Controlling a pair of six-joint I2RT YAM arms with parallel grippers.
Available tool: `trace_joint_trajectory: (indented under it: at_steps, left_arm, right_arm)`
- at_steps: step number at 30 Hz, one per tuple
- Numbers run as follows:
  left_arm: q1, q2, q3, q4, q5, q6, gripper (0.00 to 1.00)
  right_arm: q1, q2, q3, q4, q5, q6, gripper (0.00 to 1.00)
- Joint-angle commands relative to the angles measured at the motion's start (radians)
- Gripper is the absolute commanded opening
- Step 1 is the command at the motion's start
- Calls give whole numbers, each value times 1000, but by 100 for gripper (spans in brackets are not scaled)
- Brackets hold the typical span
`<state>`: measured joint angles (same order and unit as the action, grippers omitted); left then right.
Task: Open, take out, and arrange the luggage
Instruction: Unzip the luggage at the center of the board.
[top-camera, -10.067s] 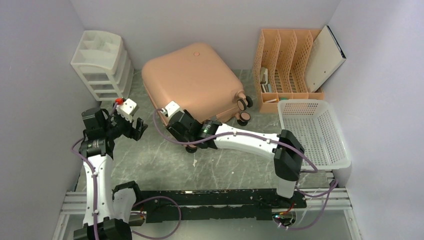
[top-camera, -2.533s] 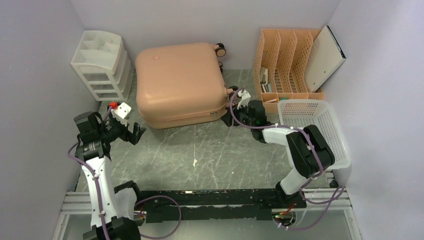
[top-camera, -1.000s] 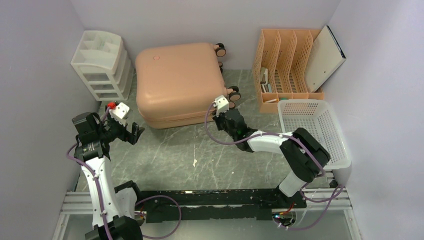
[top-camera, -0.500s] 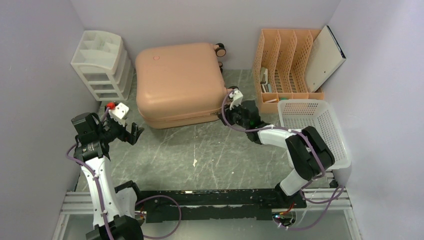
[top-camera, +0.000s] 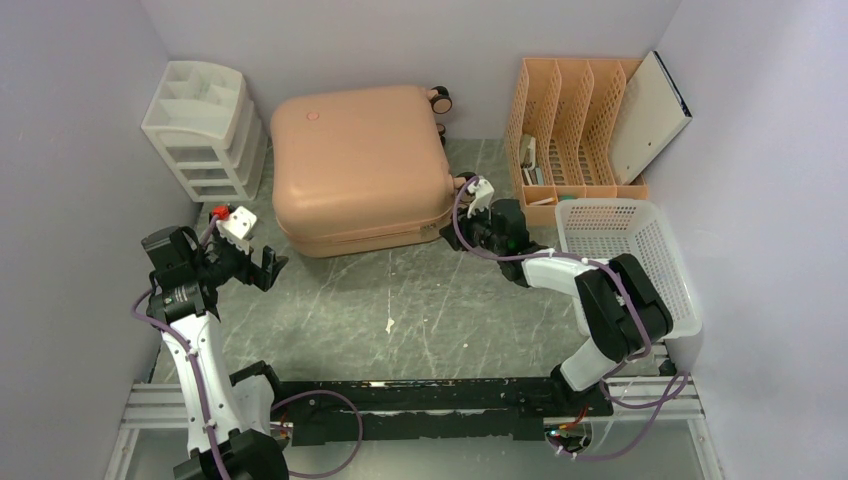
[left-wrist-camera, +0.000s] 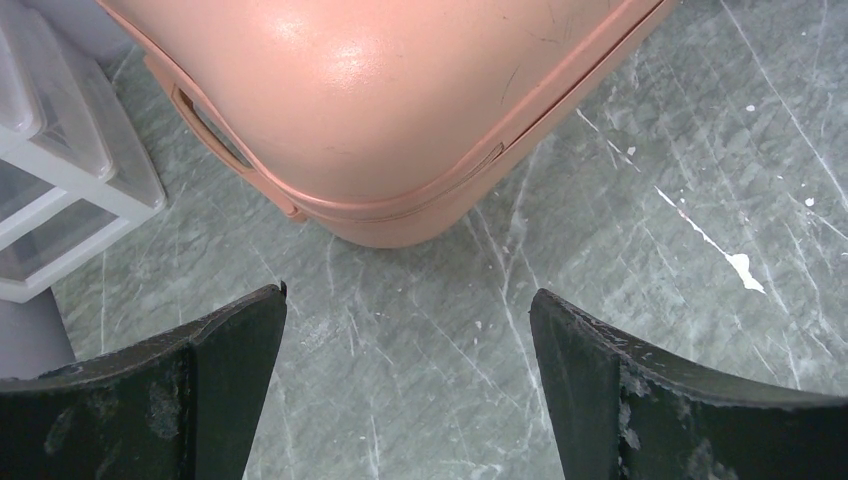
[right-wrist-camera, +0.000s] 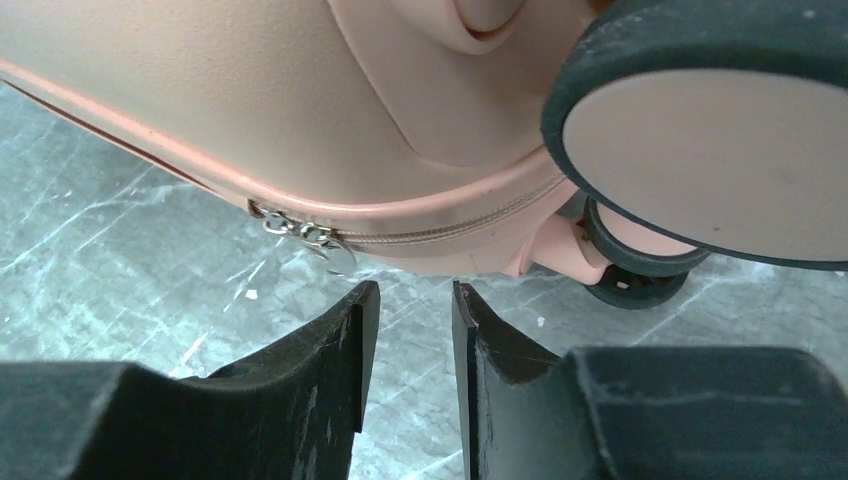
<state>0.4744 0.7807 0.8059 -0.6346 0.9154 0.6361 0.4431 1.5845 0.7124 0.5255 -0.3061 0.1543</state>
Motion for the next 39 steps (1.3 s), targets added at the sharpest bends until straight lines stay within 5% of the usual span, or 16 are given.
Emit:
trace_joint_trajectory:
  at_steps: [1, 33, 39]
  left_arm:
    - [7, -1, 3, -9, 37, 21, 97]
    - [13, 12, 5, -11, 45, 24, 97]
    - [14, 16, 6, -12, 45, 25, 97]
  right_arm:
    - [6, -22, 7, 70, -45, 15, 38]
    - [44, 94, 96, 72, -13, 53, 35]
    - [44, 85, 105, 77, 8, 22, 27]
